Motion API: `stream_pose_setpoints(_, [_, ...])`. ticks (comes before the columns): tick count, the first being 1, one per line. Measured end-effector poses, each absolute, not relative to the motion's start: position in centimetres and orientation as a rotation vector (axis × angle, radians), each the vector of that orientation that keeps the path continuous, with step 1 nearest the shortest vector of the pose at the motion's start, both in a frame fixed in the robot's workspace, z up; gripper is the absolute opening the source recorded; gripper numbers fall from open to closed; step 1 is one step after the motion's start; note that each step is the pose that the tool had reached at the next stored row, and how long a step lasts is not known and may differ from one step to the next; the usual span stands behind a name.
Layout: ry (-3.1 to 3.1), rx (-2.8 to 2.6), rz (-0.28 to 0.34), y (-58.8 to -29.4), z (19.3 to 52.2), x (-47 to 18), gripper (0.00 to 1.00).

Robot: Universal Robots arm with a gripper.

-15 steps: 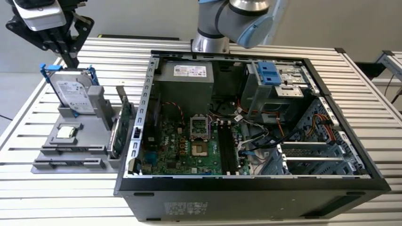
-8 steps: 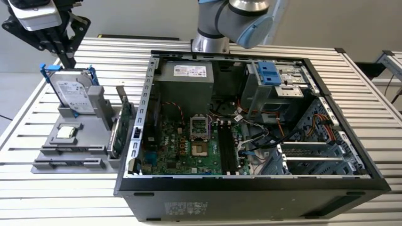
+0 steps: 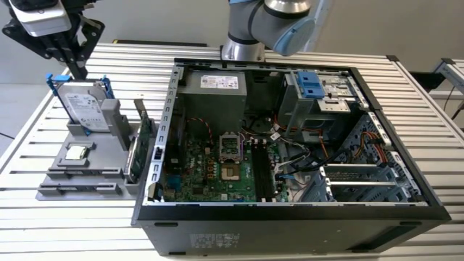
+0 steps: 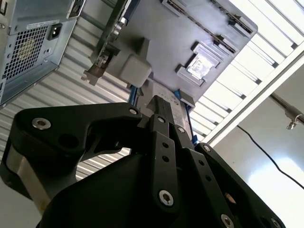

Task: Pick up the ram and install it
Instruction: 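Reach for the ram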

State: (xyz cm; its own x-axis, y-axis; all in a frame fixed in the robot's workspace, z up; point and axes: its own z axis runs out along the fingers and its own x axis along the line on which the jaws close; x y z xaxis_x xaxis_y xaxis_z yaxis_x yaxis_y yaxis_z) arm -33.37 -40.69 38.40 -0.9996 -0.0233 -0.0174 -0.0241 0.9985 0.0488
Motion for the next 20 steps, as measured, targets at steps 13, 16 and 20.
stream_pose_setpoints(13, [3.124, -0.041, 0.076, -41.3, 38.3, -32.5, 0.0])
stream_pose_setpoints(16, [3.124, -0.041, 0.076, -41.6, 38.2, -32.3, 0.0])
stream_pose_setpoints(20, [3.124, -0.041, 0.077, -42.4, 38.1, -32.2, 0.0])
